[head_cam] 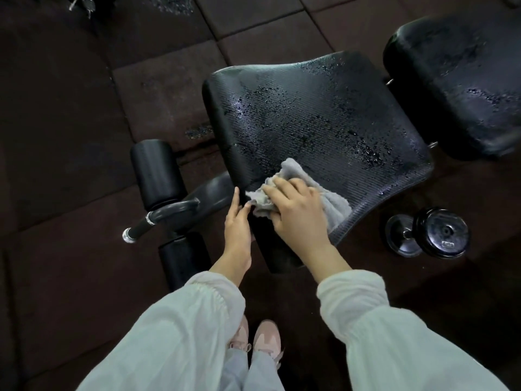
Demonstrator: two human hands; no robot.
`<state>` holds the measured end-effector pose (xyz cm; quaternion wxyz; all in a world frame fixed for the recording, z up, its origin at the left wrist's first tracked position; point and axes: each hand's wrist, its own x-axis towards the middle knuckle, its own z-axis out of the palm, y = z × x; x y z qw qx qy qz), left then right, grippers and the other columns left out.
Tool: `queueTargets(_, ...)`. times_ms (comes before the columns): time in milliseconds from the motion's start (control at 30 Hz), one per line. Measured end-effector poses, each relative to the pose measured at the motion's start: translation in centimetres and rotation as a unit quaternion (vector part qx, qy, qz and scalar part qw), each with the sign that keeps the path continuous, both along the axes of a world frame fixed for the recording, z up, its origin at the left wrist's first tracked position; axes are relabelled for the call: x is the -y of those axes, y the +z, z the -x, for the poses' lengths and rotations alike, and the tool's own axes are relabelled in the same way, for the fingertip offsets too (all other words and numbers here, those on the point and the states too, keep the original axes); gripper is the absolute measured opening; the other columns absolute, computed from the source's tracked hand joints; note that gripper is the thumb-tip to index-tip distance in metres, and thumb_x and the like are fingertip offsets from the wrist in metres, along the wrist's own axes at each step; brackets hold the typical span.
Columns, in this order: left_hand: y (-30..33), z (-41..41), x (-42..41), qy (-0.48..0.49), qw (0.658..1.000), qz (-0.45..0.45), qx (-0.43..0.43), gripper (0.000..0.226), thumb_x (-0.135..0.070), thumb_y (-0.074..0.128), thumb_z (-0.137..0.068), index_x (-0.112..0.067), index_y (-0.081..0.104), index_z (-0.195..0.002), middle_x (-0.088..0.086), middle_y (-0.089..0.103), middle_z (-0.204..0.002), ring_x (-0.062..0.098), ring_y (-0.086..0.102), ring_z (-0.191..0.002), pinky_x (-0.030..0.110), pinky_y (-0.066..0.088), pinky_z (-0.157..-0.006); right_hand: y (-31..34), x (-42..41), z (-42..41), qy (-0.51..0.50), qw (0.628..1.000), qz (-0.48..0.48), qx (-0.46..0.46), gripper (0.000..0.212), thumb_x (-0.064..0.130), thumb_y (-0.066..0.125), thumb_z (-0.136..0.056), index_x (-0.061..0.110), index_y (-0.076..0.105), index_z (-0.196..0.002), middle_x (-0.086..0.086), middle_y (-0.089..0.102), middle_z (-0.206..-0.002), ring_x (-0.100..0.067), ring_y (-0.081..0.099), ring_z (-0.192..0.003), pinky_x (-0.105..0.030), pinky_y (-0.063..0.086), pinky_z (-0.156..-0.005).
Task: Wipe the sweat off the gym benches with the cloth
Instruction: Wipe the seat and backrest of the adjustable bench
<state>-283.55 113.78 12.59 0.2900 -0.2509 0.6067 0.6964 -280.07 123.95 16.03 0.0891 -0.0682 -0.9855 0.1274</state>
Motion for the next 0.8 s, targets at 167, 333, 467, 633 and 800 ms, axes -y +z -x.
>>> queueTargets(167, 0.0, 2.0, 0.1, 0.025, 0.999, 0.008, -0.027, 0.038, -0.017, 0.043, -0.097, -0.037, 0.051, -0.129, -0.006, 0.050, -0.136, 0.014, 0.049, -0.122, 0.038, 0.035, -0.108, 0.0, -0.7, -4.5, 0.122, 0.992, -0.023, -0.012, 0.039, 0.017, 0.047, -0.071, 0.017, 0.068, -0.104, 0.001, 0.066, -0.109, -0.019, 0.053, -0.098, -0.032, 0.035, -0.076)
queueTargets(333, -0.7, 4.2, 0.4, 0.009, 0.999, 0.026, -0.042, 0.027, -0.031, 0.040, -0.097, -0.038, 0.062, -0.111, -0.005, 0.056, -0.130, 0.016, 0.050, -0.122, 0.043, 0.034, -0.108, 0.1, -1.2, 1.2, -0.033, 0.999, 0.007, -0.020, 0.049, 0.019, 0.055, -0.067, 0.006, 0.060, -0.115, -0.006, 0.066, -0.103, -0.025, 0.060, -0.093, -0.034, 0.046, -0.072)
queueTargets(467, -0.6, 5.5, 0.6, 0.033, 0.999, 0.013, -0.012, 0.036, -0.043, 0.031, -0.099, -0.026, 0.062, -0.108, -0.001, 0.064, -0.112, 0.011, 0.060, -0.094, 0.026, 0.047, -0.071, -0.4, 0.8, 4.6, -0.010, 1.000, 0.000, 0.008, 0.049, 0.009, 0.075, -0.059, 0.003, 0.063, -0.106, -0.011, 0.066, -0.105, -0.029, 0.061, -0.091, -0.036, 0.047, -0.073)
queueTargets(633, -0.8, 6.7, 1.1, 0.015, 1.000, -0.008, 0.003, 0.048, -0.051, 0.025, -0.098, -0.024, 0.064, -0.104, 0.005, 0.067, -0.095, 0.015, 0.063, -0.070, 0.025, 0.049, -0.056, -0.6, 0.3, 1.0, 0.132, 0.991, -0.017, -0.013, 0.041, 0.013, 0.046, -0.069, 0.009, 0.067, -0.103, -0.004, 0.067, -0.106, -0.020, 0.051, -0.096, -0.031, 0.035, -0.078)
queueTargets(800, -0.3, 7.1, 1.4, -0.014, 1.000, -0.011, 0.014, 0.047, -0.054, 0.022, -0.097, -0.032, 0.062, -0.111, 0.003, 0.065, -0.098, 0.013, 0.061, -0.067, 0.025, 0.048, -0.056, -0.2, -0.8, 2.5, 0.054, 0.998, -0.024, -0.013, 0.040, 0.018, 0.060, -0.066, 0.013, 0.068, -0.105, -0.004, 0.065, -0.112, -0.023, 0.056, -0.100, -0.033, 0.035, -0.082)
